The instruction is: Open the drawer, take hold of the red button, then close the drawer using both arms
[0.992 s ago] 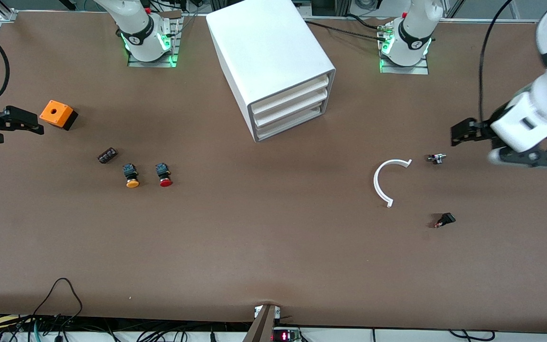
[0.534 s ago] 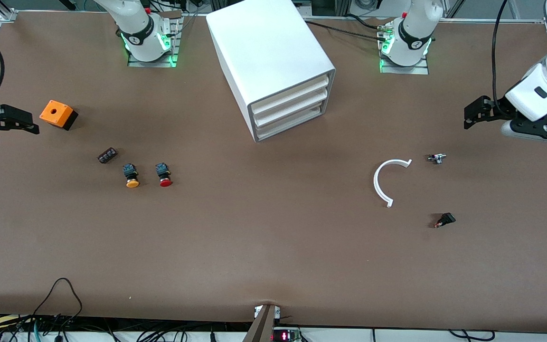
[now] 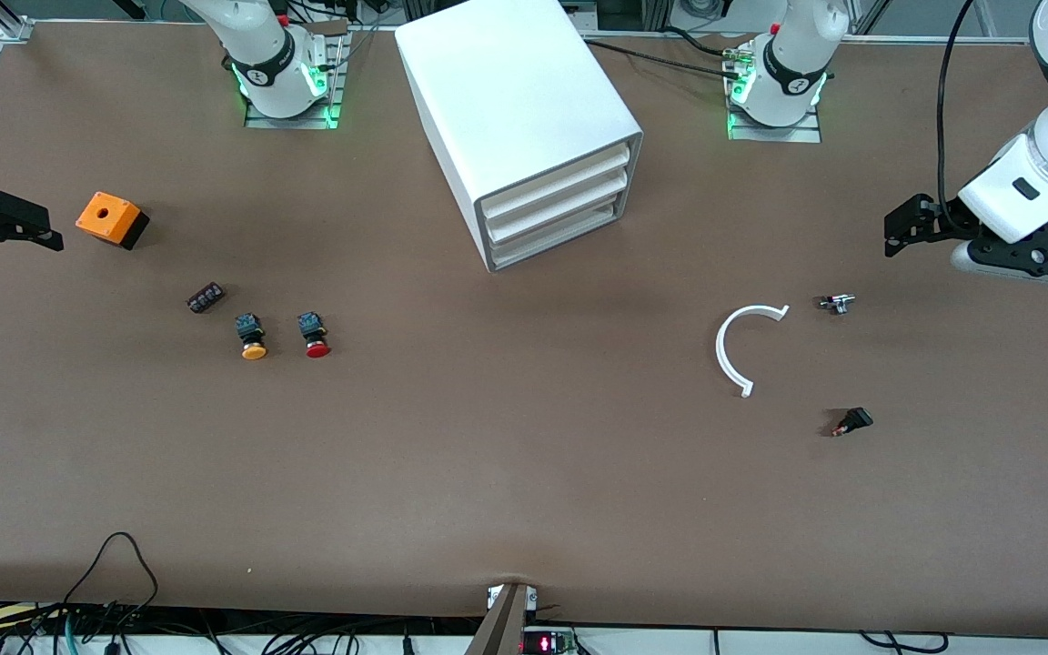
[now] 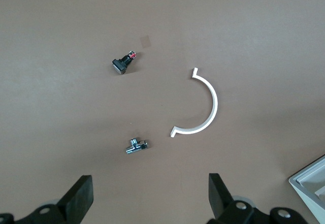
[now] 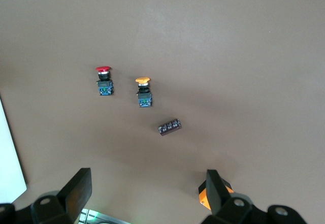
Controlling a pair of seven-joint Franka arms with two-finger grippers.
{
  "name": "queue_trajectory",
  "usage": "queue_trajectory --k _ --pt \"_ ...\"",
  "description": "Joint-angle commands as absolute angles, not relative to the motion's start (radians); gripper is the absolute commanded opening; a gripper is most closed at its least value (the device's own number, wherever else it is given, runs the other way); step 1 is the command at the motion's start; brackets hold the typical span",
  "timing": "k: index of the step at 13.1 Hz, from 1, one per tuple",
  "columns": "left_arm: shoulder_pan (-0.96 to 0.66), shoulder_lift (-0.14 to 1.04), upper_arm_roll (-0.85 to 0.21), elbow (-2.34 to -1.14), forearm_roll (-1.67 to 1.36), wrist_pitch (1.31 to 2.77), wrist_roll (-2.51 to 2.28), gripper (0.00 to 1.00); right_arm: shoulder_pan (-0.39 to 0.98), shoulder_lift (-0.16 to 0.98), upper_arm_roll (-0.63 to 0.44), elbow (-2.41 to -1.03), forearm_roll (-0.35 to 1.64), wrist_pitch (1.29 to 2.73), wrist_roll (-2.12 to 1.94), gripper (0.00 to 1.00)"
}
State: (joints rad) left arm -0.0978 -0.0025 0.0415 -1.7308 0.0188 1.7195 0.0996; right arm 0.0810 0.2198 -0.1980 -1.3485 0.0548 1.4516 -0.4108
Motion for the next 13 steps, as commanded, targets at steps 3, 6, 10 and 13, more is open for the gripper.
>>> queue_trajectory --k 3,6,10,13 --pt "-0.098 0.009 0.041 -1.698 0.037 1.71 0.109 1.0 0.074 0.215 -0.178 -1.365 0.06 1.471 -0.426 1.0" --pt "-0.097 0.009 0.041 -1.694 0.037 1.709 0.104 1.0 0.064 0.213 -0.176 -1.371 0.058 1.509 -0.426 1.0" --pt "-0.098 0.011 0.041 -1.689 0.035 1.709 0.1 1.0 0.041 0.216 -0.149 -1.382 0.054 1.523 -0.428 1.0" --pt "-0.098 0.012 0.041 -1.689 0.035 1.71 0.1 1.0 -0.046 0.209 -0.061 -1.379 0.051 1.523 -0.426 1.0"
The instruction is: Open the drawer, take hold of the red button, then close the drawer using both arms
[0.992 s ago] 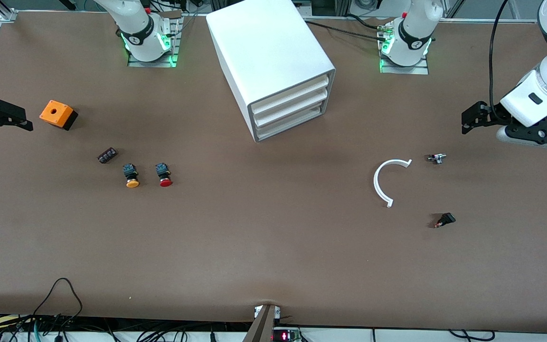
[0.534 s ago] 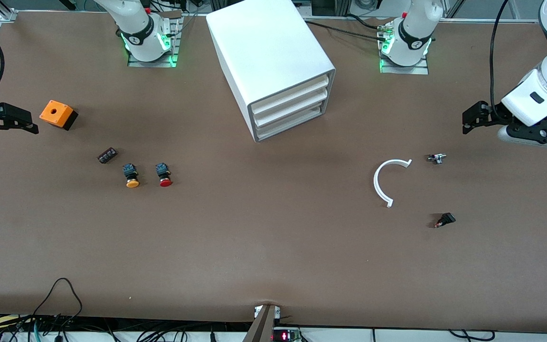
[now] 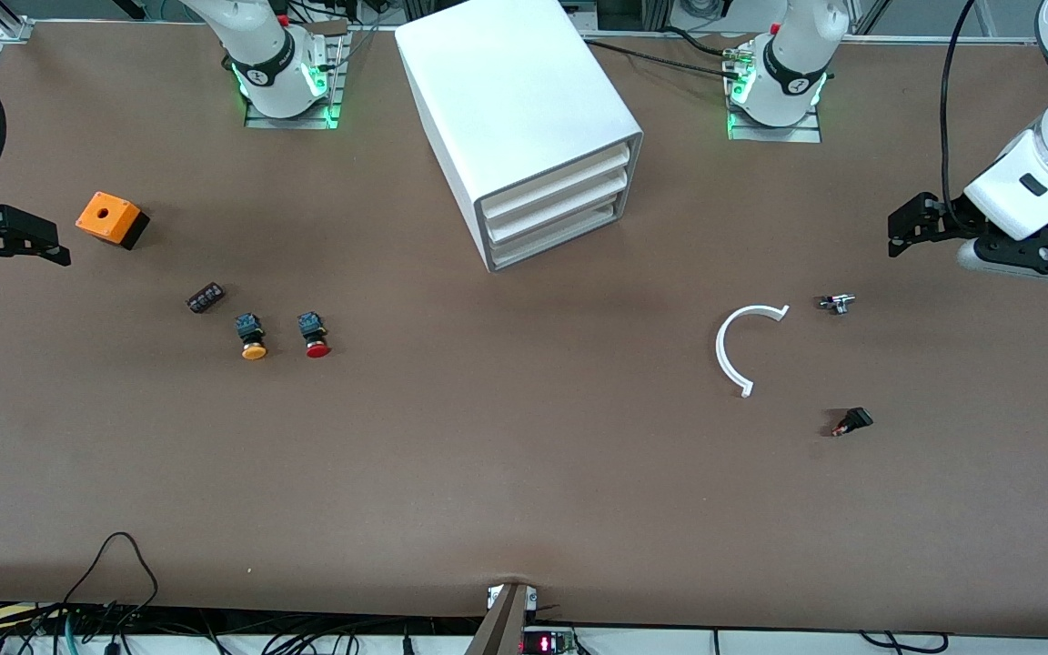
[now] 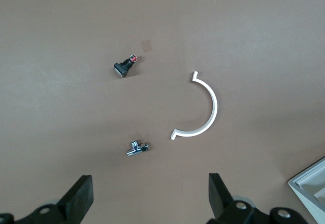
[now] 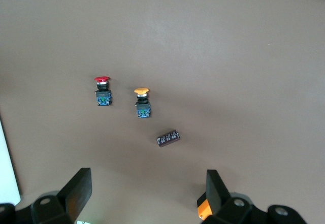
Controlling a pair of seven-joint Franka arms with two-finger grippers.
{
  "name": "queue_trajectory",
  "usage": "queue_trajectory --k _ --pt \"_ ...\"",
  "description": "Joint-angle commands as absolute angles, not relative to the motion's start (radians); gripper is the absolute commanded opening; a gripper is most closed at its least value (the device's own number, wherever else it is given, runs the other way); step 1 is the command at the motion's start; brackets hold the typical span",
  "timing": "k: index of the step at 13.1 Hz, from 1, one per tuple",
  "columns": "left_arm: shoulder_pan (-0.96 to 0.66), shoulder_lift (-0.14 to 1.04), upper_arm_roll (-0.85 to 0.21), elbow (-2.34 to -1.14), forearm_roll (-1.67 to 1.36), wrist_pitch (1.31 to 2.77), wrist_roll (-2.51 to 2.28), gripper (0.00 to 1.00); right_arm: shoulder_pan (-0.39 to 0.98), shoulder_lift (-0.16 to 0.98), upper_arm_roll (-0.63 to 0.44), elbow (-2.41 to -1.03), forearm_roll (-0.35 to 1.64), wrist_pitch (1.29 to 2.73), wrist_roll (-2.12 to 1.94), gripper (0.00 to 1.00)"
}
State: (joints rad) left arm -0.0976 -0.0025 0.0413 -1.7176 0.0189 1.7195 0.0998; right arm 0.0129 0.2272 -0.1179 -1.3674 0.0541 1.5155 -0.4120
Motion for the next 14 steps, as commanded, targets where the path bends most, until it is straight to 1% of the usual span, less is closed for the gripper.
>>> queue_trajectory --k 1,14 --pt "-0.098 0.014 0.041 -1.689 0.037 1.71 0.101 1.0 -0.044 0.206 -0.061 -1.371 0.049 1.513 -0.423 1.0" --pt "-0.097 0.026 0.041 -1.677 0.035 1.709 0.107 1.0 -0.041 0.201 -0.057 -1.367 0.051 1.509 -0.397 1.0"
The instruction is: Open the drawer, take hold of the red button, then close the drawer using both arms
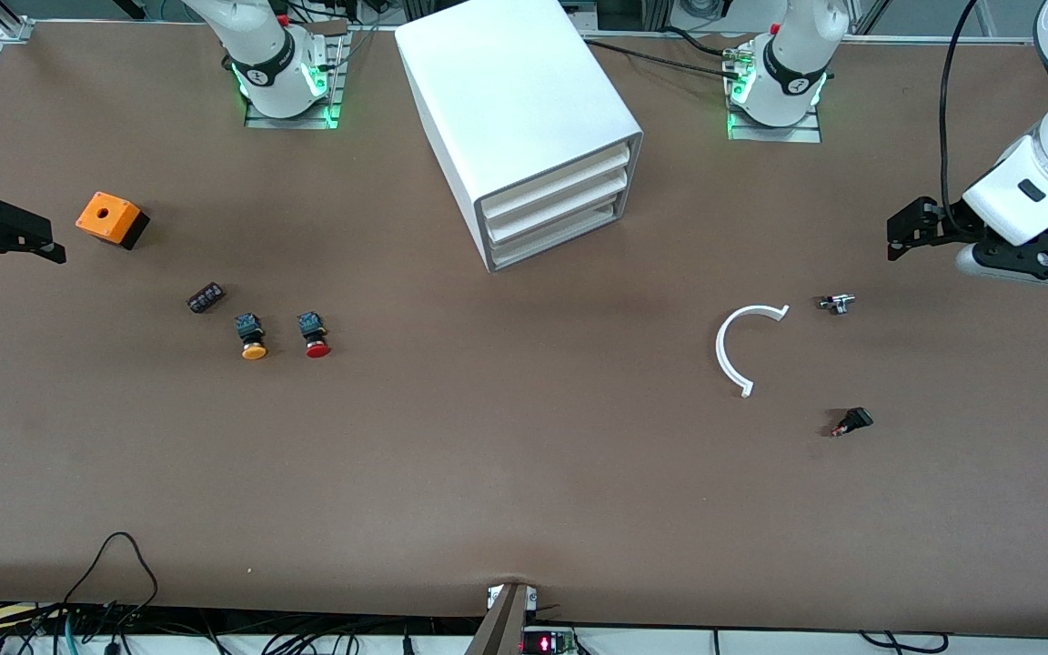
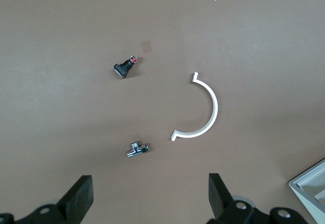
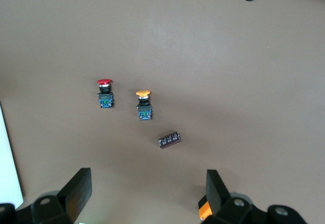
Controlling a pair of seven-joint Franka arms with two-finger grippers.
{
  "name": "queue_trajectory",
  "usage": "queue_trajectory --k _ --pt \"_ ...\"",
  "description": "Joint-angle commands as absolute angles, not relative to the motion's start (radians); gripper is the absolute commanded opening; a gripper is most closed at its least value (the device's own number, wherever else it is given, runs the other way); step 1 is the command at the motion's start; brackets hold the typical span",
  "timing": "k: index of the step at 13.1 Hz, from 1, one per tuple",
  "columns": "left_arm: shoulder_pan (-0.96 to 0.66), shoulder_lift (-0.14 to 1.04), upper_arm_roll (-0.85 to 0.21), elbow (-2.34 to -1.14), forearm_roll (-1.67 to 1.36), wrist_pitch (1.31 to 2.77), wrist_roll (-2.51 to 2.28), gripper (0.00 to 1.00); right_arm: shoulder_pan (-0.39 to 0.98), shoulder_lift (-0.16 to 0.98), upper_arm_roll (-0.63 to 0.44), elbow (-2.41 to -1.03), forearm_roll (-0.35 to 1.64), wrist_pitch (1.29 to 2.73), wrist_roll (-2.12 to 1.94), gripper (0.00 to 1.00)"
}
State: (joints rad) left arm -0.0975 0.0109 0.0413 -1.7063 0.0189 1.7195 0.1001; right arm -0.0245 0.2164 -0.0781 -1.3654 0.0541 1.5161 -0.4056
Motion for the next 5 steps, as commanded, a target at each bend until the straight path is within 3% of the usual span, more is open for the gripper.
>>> queue_trajectory --k 1,5 --pt "-0.097 0.026 0.041 -1.677 0.037 1.709 0.107 1.0 -0.041 0.201 -0.055 -1.367 0.052 1.509 -0.397 1.0" --pt "-0.097 0.026 0.041 -1.677 0.035 1.709 0.103 1.0 -0.041 0.201 -0.055 -1.367 0.051 1.511 -0.396 1.0"
